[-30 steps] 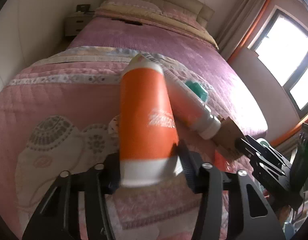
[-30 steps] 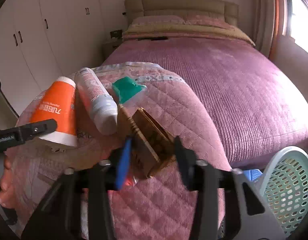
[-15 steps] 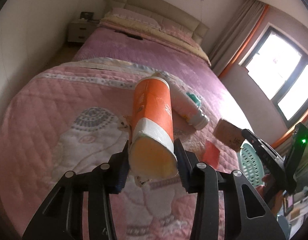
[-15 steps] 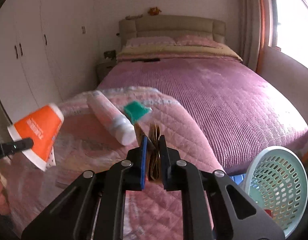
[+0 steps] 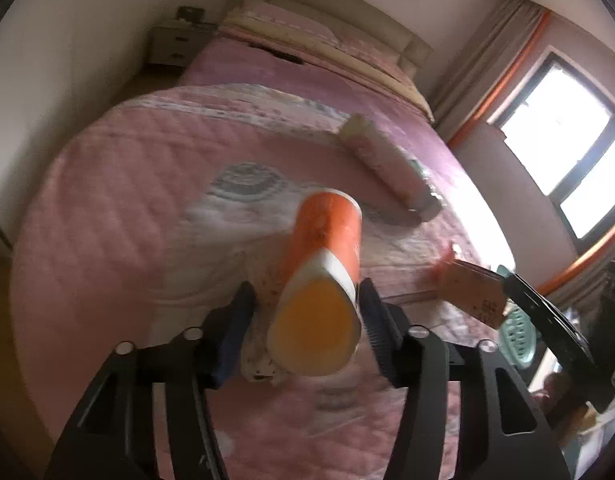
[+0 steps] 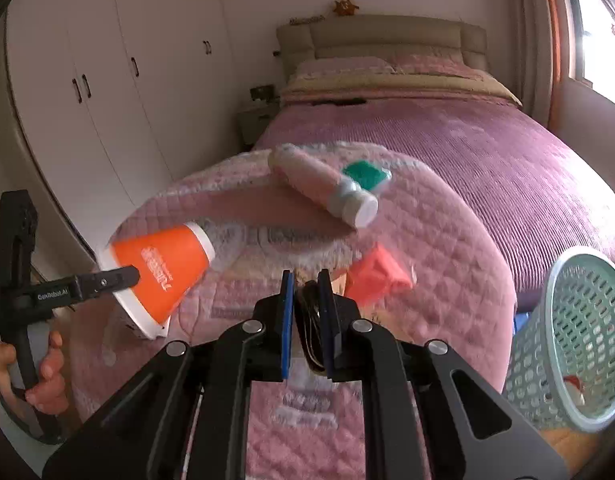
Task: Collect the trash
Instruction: 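Lift the cup and booklet off the bed with both tools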
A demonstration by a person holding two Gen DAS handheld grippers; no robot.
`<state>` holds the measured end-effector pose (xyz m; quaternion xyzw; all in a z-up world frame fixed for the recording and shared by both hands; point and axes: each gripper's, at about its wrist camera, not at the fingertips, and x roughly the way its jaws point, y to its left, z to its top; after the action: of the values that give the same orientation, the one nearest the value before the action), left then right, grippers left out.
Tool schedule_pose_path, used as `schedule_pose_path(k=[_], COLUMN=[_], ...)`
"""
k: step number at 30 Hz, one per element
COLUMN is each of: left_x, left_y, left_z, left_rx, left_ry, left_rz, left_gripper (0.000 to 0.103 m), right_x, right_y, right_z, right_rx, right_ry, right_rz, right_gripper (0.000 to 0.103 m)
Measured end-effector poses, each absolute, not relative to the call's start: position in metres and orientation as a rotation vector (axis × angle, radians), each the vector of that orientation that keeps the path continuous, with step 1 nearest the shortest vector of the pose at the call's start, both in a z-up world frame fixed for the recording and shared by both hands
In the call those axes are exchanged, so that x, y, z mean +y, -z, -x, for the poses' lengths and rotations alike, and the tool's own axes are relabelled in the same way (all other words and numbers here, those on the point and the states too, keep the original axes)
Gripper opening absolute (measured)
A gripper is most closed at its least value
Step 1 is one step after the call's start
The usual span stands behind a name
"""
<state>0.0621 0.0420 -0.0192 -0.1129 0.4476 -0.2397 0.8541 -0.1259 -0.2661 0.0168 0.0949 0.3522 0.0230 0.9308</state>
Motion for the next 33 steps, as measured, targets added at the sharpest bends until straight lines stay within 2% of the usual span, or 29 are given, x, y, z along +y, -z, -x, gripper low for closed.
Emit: schedule_pose_path(k=[4,14,16,18,20,22,23,24,26,27,30,33], left_x=[0.058,0.064,0.060,0.052,0.039,0.024,0.020,0.017,0.011,0.009,0.006,0.006], left_y=[0.014,0.005,0.000,-0.005,-0.005,-0.002,-0.001,0.000,0.001,0.001,-0.004,-0.011], left_z=[-0.057,-0.056,-0.055,-0.053,-0.053,-0.051,-0.050,-0.048,-0.044,-0.041,-0.032,-0.027], left_rx=[0.899,0.864,0.854,0.847,0.855,0.852,0.849,0.847,0.851,0.852,0.831,0.827], left_ry=[0.433,0.416,0.425,0.465,0.497,0.497,0.492,0.496,0.515,0.521,0.545,0.627], left_rz=[0.182,0.121,0.106,0.090,0.057,0.011,-0.005,-0.014,-0.023,-0.023,-0.027,0.019], left_gripper=[0.072,0.076,0.083,0.090,0.091,0.088,0.086,0.079,0.064,0.058,0.052,0.053], right_x=[-0.256,-0.237,-0.245,-0.252,-0.256,-0.258,-0.258,-0.259,-0.261,-0.262,-0.264,-0.265], right_y=[-0.005,0.018,0.017,0.017,0.019,0.020,0.020,0.020,0.018,0.017,0.015,0.018], right_z=[0.135,0.150,0.152,0.152,0.153,0.153,0.153,0.154,0.157,0.157,0.157,0.156], right_rx=[0.749,0.827,0.824,0.823,0.825,0.826,0.825,0.821,0.806,0.801,0.791,0.796], right_ry=[-0.077,-0.148,-0.145,-0.137,-0.123,-0.116,-0.114,-0.109,-0.086,-0.085,-0.063,-0.058], right_rz=[-0.217,-0.207,-0.228,-0.246,-0.254,-0.261,-0.265,-0.267,-0.268,-0.270,-0.263,-0.267], right_gripper=[0.012,0.014,0.016,0.023,0.029,0.033,0.040,0.051,0.060,0.061,0.061,0.061])
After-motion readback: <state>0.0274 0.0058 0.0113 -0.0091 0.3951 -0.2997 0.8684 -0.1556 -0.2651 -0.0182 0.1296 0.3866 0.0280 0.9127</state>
